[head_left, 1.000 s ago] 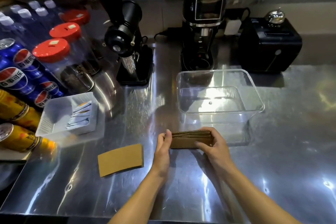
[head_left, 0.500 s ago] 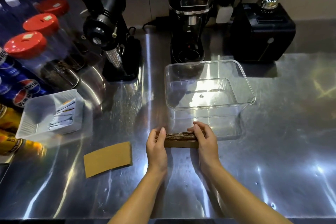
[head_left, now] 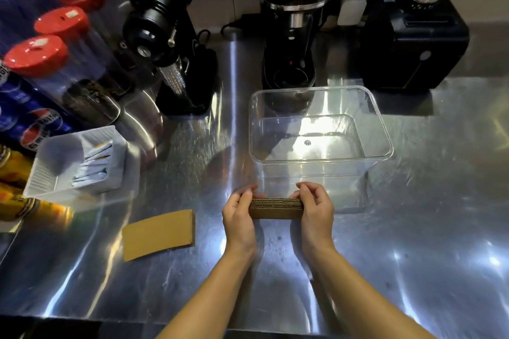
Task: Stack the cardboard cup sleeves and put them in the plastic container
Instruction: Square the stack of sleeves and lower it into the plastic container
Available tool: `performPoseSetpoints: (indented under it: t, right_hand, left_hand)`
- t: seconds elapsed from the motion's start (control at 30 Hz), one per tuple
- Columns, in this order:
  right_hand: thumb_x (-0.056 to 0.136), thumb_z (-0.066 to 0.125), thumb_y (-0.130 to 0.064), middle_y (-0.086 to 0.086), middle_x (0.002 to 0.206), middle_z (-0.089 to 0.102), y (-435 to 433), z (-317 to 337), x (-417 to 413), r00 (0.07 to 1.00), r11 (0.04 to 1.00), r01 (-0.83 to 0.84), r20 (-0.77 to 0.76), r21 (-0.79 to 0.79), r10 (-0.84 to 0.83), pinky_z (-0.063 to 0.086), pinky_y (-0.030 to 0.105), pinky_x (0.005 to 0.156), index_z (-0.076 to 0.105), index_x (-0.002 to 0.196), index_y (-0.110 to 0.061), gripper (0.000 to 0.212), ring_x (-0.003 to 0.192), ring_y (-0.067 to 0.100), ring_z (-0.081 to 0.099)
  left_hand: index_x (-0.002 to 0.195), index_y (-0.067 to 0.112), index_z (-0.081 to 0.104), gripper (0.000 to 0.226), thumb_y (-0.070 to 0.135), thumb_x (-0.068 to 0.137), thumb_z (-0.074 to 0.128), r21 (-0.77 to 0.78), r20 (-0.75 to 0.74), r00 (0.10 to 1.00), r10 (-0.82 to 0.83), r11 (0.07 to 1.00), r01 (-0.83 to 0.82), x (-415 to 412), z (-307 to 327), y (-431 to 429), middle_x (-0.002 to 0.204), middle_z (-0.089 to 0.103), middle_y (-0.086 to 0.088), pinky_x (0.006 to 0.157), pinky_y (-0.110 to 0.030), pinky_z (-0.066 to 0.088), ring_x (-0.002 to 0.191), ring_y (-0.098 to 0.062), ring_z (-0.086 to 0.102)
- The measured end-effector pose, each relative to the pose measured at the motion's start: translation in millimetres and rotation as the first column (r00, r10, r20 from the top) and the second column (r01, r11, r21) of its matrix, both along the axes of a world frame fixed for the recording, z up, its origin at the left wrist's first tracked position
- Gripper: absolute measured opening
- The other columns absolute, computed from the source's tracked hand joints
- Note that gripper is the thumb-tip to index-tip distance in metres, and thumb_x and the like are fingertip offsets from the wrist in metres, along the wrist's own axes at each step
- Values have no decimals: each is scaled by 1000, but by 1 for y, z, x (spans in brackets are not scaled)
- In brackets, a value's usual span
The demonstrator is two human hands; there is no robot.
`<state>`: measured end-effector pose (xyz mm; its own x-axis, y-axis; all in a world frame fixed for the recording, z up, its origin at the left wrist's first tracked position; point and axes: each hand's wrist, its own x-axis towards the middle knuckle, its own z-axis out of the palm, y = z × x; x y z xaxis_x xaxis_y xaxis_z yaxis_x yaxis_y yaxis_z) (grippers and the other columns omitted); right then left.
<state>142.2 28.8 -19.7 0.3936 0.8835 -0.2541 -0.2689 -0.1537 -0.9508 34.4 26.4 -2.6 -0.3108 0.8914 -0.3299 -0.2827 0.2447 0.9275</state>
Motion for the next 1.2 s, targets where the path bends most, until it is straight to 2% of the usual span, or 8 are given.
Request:
performPoseSetpoints:
  t: [0.17, 0.37, 0.5, 0.6, 0.8, 0.97, 1.07, 1.2]
  right_hand:
    - [82, 52, -32, 1, 70, 58, -2, -6, 5, 997, 999, -48, 60, -15, 48, 45, 37, 73, 66, 77, -28, 15, 73, 20, 55]
    - [85, 58, -29, -4, 70, 58, -7, -8, 19, 977, 977, -211, 28, 35, 211, 40, 42, 76, 65, 77, -21, 13, 76, 19, 52]
    - [63, 78, -35, -13, 84, 67, -16, -17, 40, 886, 885, -463, 20, 40, 463, 51, 43, 85, 66, 93, -28, 33, 89, 21, 62]
    - [61, 77, -26, -12, 80, 65, -19, -26, 51, 784, 796, -604, 155, -28, 601, 51, 38, 77, 62, 94, -29, 36, 78, 11, 62]
    - [64, 68, -17, -10, 74, 58, -14, -45, 52, 784, 802, -594, 178, -60, 594, 47, 61, 80, 56, 87, -26, 27, 75, 18, 52]
    - [65, 62, -13, -12, 71, 60, -10, -47, 50, 740, 771, -626, 220, -117, 635, 47, 54, 73, 54, 85, -28, 27, 72, 11, 54]
    - [66, 59, -4, -14, 68, 61, -12, -37, 50, 733, 764, -634, 222, -122, 643, 45, 46, 72, 52, 81, -31, 32, 69, 8, 53]
    - [68, 62, -16, -19, 67, 61, -13, -17, 57, 676, 752, -641, 352, -153, 648, 44, 29, 63, 52, 78, -32, 22, 61, -1, 51]
  left_hand:
    - [83, 27, 71, 22, 26, 88, 50, 19, -28, 999, -19, 1000, 19, 2, -3, -2, 67, 66, 4, 78, -37, 46, 78, -19, 60]
    - [74, 33, 70, 31, 20, 90, 48, -36, -67, 998, -12, 999, 10, 7, -3, -2, 85, 64, -6, 84, -41, 47, 88, -25, 59]
    - [70, 27, 69, 30, 19, 90, 47, -42, -96, 994, -44, 998, 40, 6, 1, -1, 78, 62, -5, 75, -36, 46, 80, -22, 58]
    - [70, 21, 62, 26, 22, 92, 47, -44, -129, 990, -63, 997, 58, 8, 0, -2, 72, 56, -4, 72, -36, 44, 76, -22, 54]
    - [78, 28, 55, 13, 39, 80, 61, 24, -199, 937, -286, 955, 296, -8, -6, -16, 74, 56, 3, 61, -16, 47, 68, -6, 56]
    - [96, 42, 45, 38, 26, 73, 70, -33, -439, 810, -390, 907, 419, -25, -16, -34, 93, 61, -1, 77, -28, 51, 88, -16, 60]
    - [93, 43, 50, 38, 9, 82, 63, 3, -495, 811, -312, 932, 361, -26, -19, -38, 88, 65, 9, 75, -19, 49, 85, -5, 61]
    - [91, 41, 48, 31, 12, 86, 59, -63, -536, 781, -319, 938, 340, -26, -19, -38, 100, 59, -5, 77, -15, 46, 91, -6, 58]
